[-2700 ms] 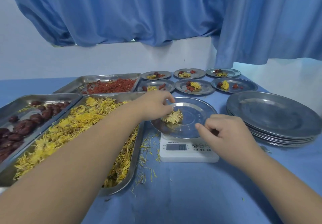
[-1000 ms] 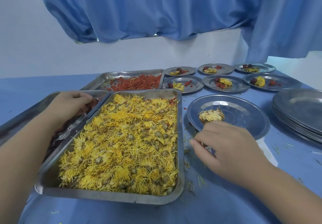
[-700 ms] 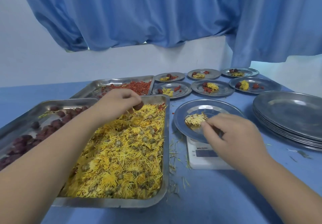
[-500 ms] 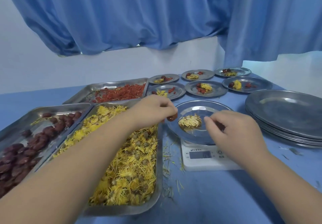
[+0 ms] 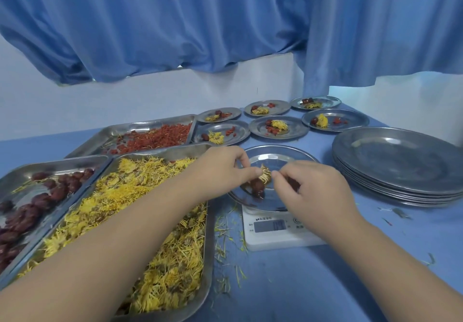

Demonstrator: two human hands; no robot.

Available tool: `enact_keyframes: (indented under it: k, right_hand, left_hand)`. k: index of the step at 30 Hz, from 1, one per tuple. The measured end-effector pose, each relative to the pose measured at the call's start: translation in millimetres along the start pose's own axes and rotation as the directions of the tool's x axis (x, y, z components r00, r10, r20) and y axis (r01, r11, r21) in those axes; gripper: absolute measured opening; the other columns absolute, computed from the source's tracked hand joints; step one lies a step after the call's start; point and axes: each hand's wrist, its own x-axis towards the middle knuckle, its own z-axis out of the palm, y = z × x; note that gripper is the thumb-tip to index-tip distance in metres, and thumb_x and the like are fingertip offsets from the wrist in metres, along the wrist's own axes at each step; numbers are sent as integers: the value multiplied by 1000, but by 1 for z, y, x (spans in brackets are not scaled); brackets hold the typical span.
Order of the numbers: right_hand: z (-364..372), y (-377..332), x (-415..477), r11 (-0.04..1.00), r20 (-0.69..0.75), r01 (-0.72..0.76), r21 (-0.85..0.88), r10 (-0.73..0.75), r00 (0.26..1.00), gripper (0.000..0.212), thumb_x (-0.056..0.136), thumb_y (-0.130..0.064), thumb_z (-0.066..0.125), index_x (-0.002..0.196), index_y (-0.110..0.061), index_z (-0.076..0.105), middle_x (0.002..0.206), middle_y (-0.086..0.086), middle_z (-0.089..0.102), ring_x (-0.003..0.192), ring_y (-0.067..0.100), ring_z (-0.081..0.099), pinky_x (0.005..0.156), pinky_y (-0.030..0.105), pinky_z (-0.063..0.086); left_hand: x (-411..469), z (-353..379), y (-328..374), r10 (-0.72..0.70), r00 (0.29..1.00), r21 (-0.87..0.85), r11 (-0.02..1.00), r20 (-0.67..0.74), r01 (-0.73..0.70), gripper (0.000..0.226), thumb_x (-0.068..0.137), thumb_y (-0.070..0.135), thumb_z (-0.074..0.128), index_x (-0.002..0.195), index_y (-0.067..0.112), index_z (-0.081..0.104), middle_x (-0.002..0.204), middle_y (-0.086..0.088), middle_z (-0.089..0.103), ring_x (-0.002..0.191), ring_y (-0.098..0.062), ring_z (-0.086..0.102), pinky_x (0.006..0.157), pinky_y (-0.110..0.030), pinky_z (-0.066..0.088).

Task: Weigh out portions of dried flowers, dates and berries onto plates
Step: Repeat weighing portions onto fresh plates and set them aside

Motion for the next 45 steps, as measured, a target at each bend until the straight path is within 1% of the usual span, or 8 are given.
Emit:
enact_keyframes:
  k: [12,16,23,30,36,39,42,45]
  right_hand:
    - [1,-7,20,994,94,19,108,-29,995,38,90,-36,52,56,-18,49,49,-4,43,53,14,44,49,34,39]
    - [12,-9,55,999,266,49,-19,-43,963,39,88,-44,45,58,-20,51,51,-3,52,54,13,49,46,30,36]
    - [35,-5,102,997,303,28,-67,-7,953,35,88,-45,49,63,-24,61,54,-7,59,54,6,54,43,22,29]
    - [40,5,108,996,332,24,-86,6,943,38,89,-44,48,59,-22,58,53,-3,58,52,10,54,43,25,29]
    - [37,8,111,996,326,45,-76,-18,945,39,88,-44,47,55,-24,54,49,-2,54,49,9,49,43,26,27]
    - [38,12,110,997,330,30,-71,-5,944,40,87,-44,47,54,-22,52,49,-1,53,49,10,50,42,27,31]
    - [37,18,113,998,325,-14,-62,33,945,39,86,-45,48,56,-21,56,50,-2,55,51,10,51,46,30,40]
    - [35,21,115,997,330,-19,-70,41,943,39,84,-46,45,57,-21,57,49,-3,54,50,9,51,46,28,39]
  left_hand:
    - [0,-58,-71,-156,984,62,985,-90,162,23,87,55,52,89,34,62,82,19,59,72,3,52,64,-23,43]
    - [13,-76,-109,-266,948,30,961,-172,275,21,93,41,55,87,24,66,83,9,65,76,-9,59,62,-28,44]
    - [45,-94,-155,-397,874,-18,913,-280,408,31,94,36,56,92,8,69,85,-10,68,72,-20,56,64,-29,42]
    - [70,-97,-192,-499,836,-143,867,-229,478,45,93,44,54,96,2,67,86,-18,68,73,-25,57,66,-33,42]
    - [98,-80,-219,-508,850,-177,857,-138,484,20,96,28,56,85,14,65,75,-1,62,60,-13,55,56,-24,41]
    - [111,-69,-228,-462,882,-4,886,-96,464,9,95,23,59,92,23,68,93,0,67,79,-17,60,71,-31,48]
    - [118,-61,-234,-477,878,152,866,-34,477,26,93,22,62,118,16,67,125,-6,63,111,-25,58,101,-40,42]
    - [126,-56,-237,-493,870,207,851,-7,483,35,92,24,63,127,17,63,135,-6,59,120,-25,54,109,-42,38]
